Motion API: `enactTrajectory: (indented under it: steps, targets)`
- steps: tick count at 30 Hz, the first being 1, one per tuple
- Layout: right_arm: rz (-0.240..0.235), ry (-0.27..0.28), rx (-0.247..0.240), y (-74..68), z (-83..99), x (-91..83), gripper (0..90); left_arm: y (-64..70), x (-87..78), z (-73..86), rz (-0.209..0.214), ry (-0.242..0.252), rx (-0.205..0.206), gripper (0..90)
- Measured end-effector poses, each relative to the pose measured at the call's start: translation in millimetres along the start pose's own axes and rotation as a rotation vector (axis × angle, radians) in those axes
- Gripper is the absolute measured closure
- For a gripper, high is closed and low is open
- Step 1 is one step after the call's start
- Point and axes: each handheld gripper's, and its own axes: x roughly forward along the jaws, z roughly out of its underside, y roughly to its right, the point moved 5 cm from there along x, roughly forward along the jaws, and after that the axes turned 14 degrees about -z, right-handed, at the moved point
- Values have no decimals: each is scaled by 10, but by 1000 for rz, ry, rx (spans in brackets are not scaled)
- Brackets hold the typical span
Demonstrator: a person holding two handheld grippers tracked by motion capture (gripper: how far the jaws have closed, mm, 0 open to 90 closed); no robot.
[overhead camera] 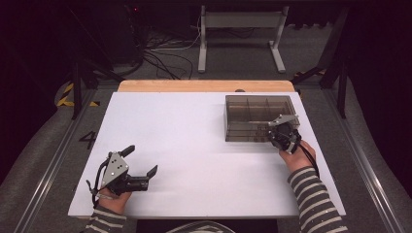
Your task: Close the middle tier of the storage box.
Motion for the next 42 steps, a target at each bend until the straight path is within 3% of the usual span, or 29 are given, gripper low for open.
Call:
enactTrajectory:
  steps: [7,12,25,33,42]
  targets:
    - [16,-4,-19,-21,10,-28,897,-7,6,2,1,-1,-4,16]
    - [0,31,-5,-52,23,-130,872,-5,8,5,3,-4,-5,16]
    - [-28,108,-29,-178,-20,-360,811,-6,-7,4,6,-12,-14,17]
    - [-89,198,-60,-310,-38,-516,663,-7,-17,4,8,-13,-11,17]
    - [-220,324,-130,-547,-45,-654,379,-15,-27,6,13,-13,-20,16]
